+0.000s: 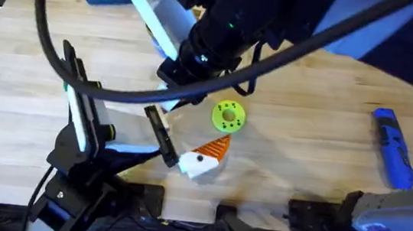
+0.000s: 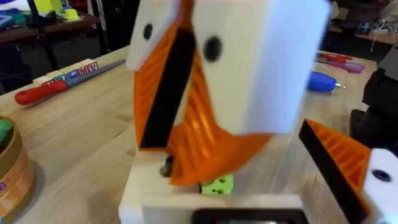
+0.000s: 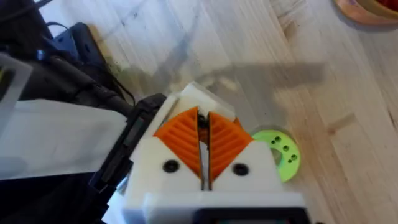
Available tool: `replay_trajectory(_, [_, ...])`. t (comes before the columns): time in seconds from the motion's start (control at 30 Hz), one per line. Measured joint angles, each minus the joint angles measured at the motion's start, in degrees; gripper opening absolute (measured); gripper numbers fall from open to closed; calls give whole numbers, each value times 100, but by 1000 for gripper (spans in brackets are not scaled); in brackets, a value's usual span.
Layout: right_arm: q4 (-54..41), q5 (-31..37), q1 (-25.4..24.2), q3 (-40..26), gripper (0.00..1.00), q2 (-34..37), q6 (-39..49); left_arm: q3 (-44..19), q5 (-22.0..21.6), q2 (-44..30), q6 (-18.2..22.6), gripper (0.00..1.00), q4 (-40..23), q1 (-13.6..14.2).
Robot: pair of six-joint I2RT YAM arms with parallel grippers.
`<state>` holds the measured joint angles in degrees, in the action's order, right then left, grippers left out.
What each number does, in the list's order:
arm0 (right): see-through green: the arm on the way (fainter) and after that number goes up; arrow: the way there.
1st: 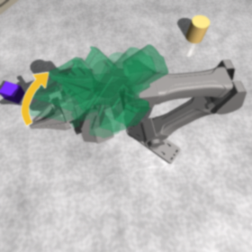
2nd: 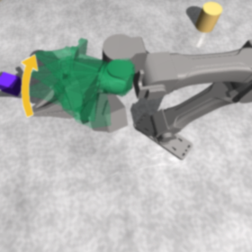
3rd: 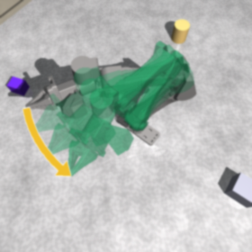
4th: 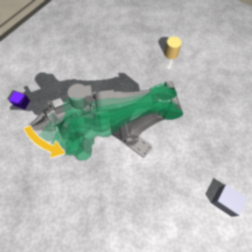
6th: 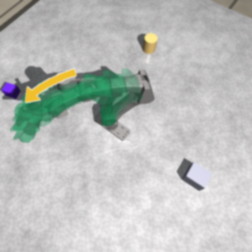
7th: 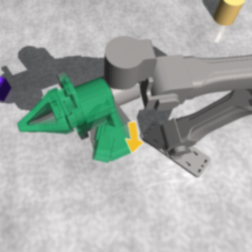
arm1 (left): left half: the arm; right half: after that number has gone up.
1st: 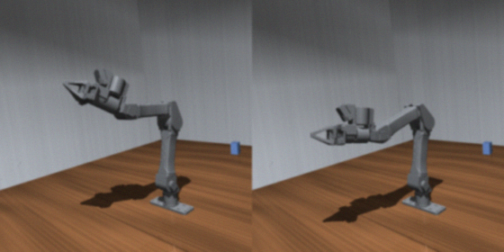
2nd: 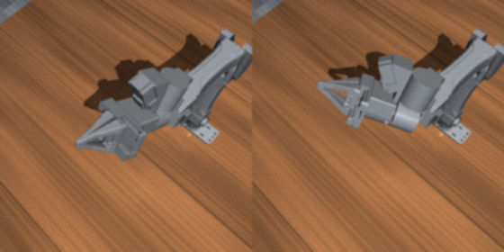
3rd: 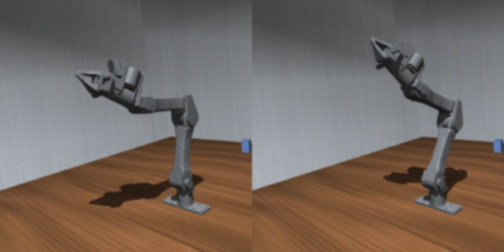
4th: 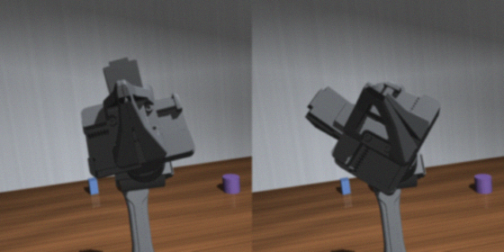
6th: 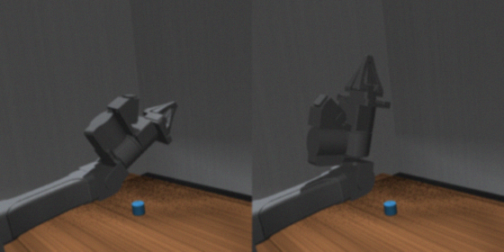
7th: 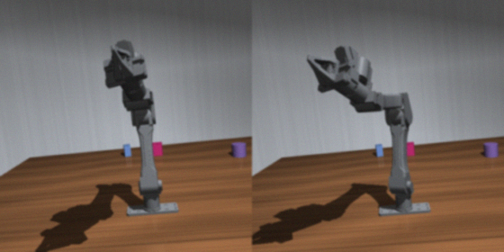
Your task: Pick up the gripper from the table and insert it into the empty holder that is missing its gripper. Then pick up a screw, insert it into the mounting hole, and use the screwdriver to tighten it. Finally, clean up the table by picking up the vegetable and placing it into the bucket.
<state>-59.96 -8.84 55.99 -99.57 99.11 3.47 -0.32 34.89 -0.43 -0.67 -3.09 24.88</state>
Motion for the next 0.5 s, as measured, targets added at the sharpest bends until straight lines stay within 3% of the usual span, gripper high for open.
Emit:
replay_trajectory(0.17, [5,102,-48,-4,926,0,-28,0,-2,0,-18,985,4,0])
replay_trajectory(0.23, [-2,130,-119,-4,985,-15,-32,0,2,1,-14,986,5,0])
replay_trajectory(0.5, [-218,22,-565,-4,991,-602,-31,0,7,0,24,988,7,0])
